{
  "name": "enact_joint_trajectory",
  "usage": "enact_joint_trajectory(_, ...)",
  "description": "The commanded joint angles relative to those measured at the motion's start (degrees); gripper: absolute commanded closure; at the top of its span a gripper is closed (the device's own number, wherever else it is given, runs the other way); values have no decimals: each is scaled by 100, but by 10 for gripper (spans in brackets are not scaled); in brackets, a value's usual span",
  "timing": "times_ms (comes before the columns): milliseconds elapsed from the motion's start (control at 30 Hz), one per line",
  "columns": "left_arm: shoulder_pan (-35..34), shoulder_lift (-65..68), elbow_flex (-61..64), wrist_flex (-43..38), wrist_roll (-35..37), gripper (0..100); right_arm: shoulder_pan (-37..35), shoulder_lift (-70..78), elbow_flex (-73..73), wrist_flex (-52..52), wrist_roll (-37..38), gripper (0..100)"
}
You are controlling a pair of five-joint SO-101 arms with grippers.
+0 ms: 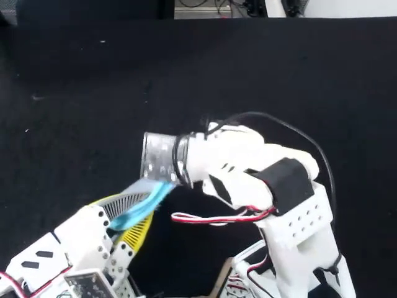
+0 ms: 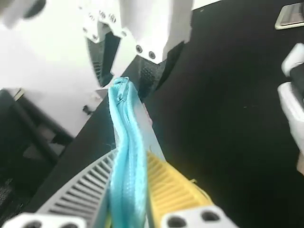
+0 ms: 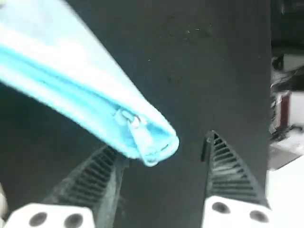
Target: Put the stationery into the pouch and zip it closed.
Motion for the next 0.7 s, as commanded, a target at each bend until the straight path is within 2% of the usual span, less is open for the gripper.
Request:
enact_joint_trajectory(0,171,105,514,237,-9,971,290,22,-259,44,721,744)
enact_joint_trajectory(167,171,105,470,246,-9,971,571,22,-259,62,1301,744)
enact_joint_trajectory(433,198,105,479,246,-9,971,554,-242,-251,44,1327,744)
enact_joint_trajectory(667,224,97,462,246,0,971,132,-567,-110,246,1327,745)
